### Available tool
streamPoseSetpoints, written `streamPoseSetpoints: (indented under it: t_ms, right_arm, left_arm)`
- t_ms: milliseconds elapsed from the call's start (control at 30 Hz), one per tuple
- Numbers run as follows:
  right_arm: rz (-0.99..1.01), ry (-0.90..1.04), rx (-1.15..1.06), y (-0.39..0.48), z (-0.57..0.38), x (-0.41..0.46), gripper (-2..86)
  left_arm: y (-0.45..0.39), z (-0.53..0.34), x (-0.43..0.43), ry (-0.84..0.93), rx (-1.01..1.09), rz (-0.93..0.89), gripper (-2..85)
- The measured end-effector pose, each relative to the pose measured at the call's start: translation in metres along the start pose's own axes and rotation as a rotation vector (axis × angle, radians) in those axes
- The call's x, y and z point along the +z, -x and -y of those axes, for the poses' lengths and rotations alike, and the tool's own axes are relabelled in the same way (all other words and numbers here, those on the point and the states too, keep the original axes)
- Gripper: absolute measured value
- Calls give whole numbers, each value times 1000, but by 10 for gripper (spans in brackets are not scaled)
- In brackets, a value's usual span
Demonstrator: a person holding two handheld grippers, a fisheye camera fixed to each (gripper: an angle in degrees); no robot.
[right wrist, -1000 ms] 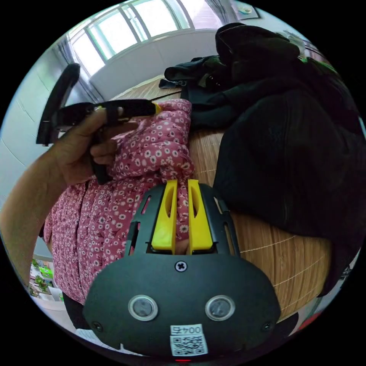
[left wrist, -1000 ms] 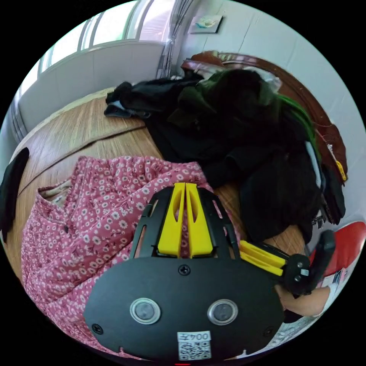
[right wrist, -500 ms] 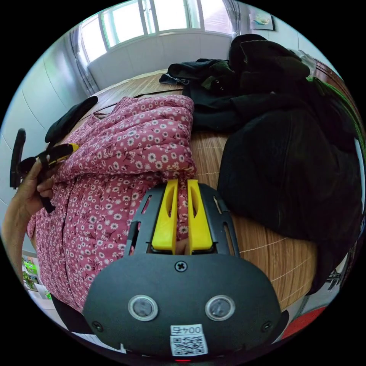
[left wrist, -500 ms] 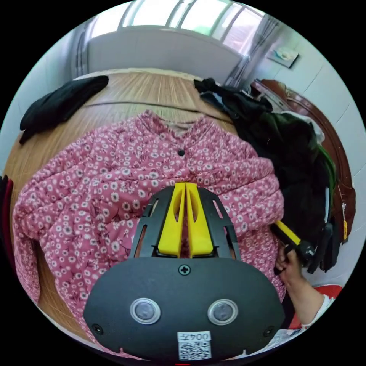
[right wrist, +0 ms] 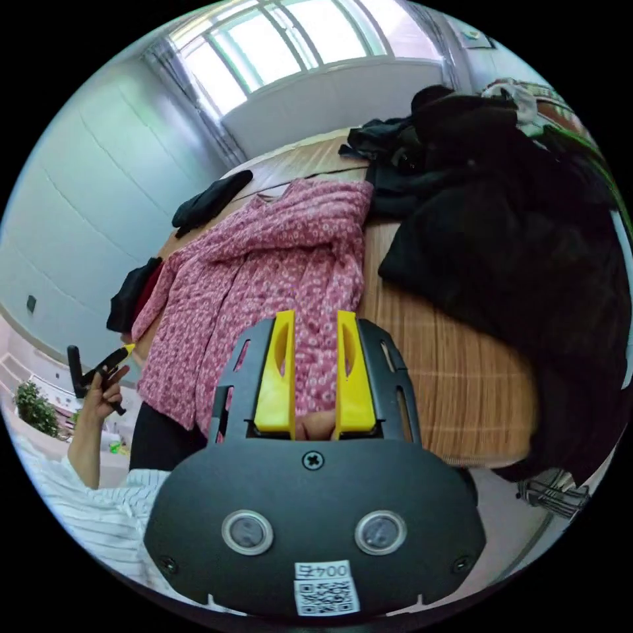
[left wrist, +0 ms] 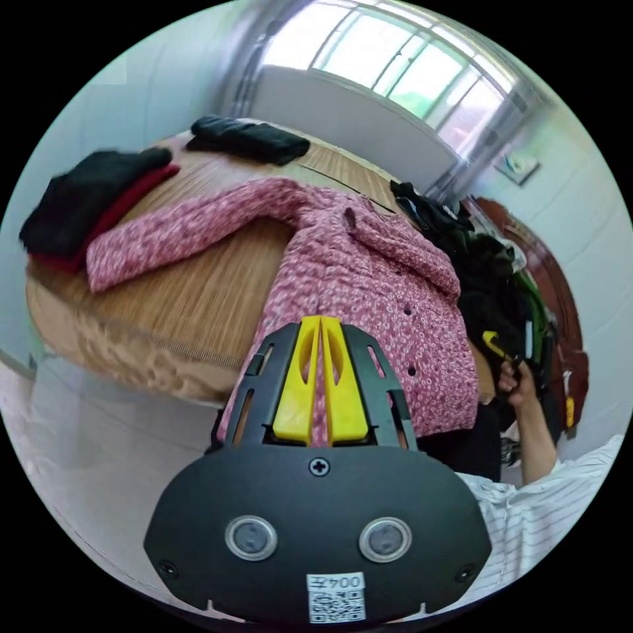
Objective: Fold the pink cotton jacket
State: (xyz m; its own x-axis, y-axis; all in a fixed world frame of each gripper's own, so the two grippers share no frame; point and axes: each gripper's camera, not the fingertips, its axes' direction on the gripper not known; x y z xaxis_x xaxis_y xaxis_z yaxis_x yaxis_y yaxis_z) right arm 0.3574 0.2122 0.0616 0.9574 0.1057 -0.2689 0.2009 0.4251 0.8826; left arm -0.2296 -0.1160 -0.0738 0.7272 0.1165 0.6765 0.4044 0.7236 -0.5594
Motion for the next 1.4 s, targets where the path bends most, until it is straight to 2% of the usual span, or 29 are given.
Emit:
streamPoseSetpoints:
  t_ms: [100,267,400,533,633,833,867,1000,1133,1400]
  right_arm:
    - [78,47,145,-37,-52,-19,112]
    - [151,169,235,-67,-97,-20,145]
    - [222,202,329,-87,-101,-17,167]
    - [196,288,310,-87,-92,-11,174]
    - [152,342,292,-83,-89,-8,174]
    - [180,439,268,-80,-82,6,151]
    - [172,459,255,-78,-81,8,119]
    - [179,414,236,-68,-84,-8,62]
    - [238,337,264,-63,-88,-38,54]
    - [535,170,344,-57,-72,-125,48]
  left_arm:
    - [38,-32,-31,-14,-73,-37,54]
    - [60,-46,-47,63,-22,4,113]
    - [70,-53,-54,126,38,-103,136]
    - [77,-57,-69,142,59,-50,139]
    - [87,-66,-97,59,35,12,141]
    - [100,-76,-104,150,82,-73,144]
    - [99,-76,-109,139,84,-78,143]
    - [92,-82,-121,154,102,-40,120]
    - [97,-85,-139,163,46,-43,80]
    - [78,-76,-199,167,96,-51,32]
